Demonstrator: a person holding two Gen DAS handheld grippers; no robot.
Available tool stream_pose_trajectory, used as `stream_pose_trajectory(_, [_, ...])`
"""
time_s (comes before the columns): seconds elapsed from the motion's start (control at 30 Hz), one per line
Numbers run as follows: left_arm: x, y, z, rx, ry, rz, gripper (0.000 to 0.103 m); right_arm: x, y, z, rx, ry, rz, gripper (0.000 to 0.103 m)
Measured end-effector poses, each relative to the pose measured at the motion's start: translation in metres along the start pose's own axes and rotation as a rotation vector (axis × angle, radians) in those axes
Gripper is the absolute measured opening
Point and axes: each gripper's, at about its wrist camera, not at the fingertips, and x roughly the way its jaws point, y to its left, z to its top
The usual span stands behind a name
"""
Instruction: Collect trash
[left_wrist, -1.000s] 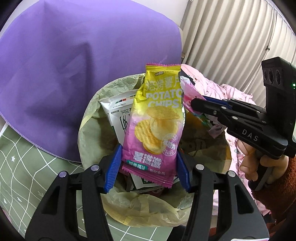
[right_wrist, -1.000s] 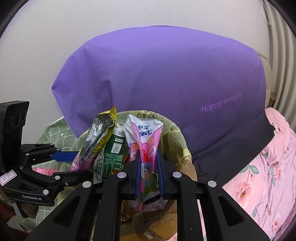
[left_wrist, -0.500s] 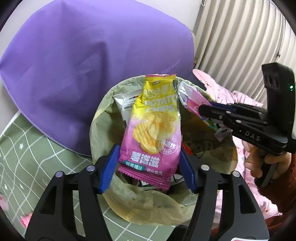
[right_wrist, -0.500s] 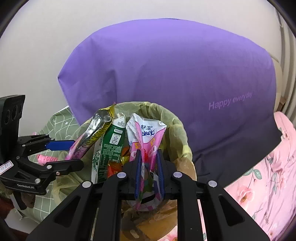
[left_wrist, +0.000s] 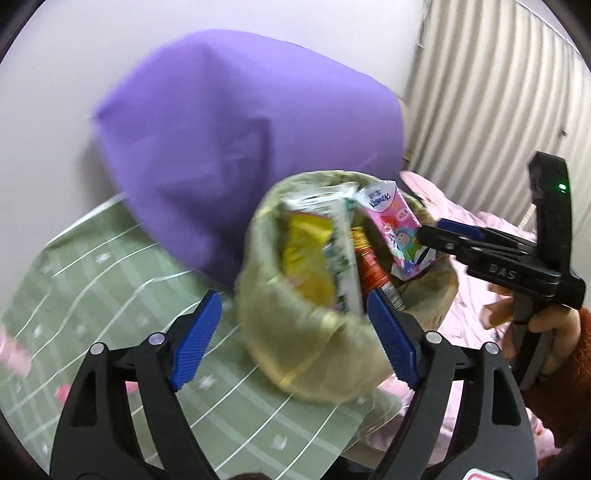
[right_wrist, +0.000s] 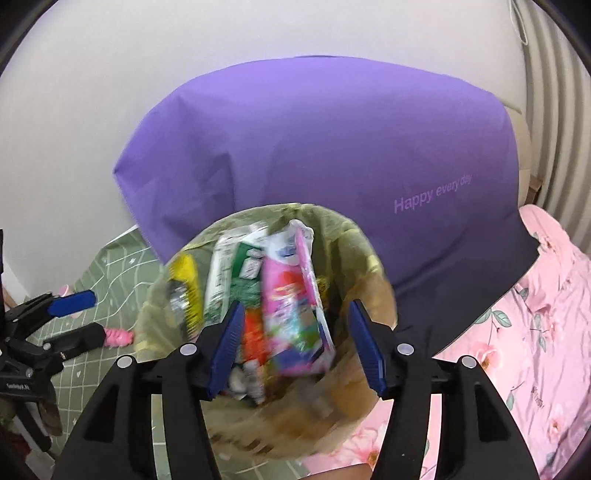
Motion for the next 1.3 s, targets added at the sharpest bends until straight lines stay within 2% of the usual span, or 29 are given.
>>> stream_pose_trajectory(0.1, [-0.031, 0.014, -0.02, -0.033, -0.018, 0.056, 0.078, -0.015, 0.018, -0.009, -0.014, -0.02, -0.008, 0.055])
stream_pose_trajectory(0.43, [-0.123, 0.038, -0.083, -0.105, -0.077, 0.275, 0.08, -0.06, 0.102, -0.049, -0.114, -0.046, 0.091, 0.055])
stream_pose_trajectory(0.6, [-0.156, 0.048, -0.108, -0.164, -0.103, 0.351, 0.08, -0.078, 0.138, -0.069, -0.136, -0.045, 0.153, 0.055])
stream_pose_trajectory(0.77, [-0.181, 0.052, -0.125, -0.219, -0.122, 0.415, 0.08, -0.088, 0.163, -0.086, -0.162, -0.047, 0.166, 0.055])
stream_pose_trajectory(0.9, [-0.189, 0.05, -0.131, -0.24, -0.13, 0.433, 0.08, -0.098, 0.173, -0.095, -0.172, -0.052, 0.172, 0.055])
stream_pose_trajectory(1.03, [-0.193, 0.044, -0.13, -0.223, -0.146, 0.447, 0.08, -0.108, 0.178, -0.101, -0.2, -0.068, 0.144, 0.055])
stream_pose_trajectory(1.3, [-0.197, 0.034, -0.129, -0.192, -0.159, 0.457, 0.08, -0.116, 0.177, -0.103, -0.177, -0.076, 0.146, 0.055])
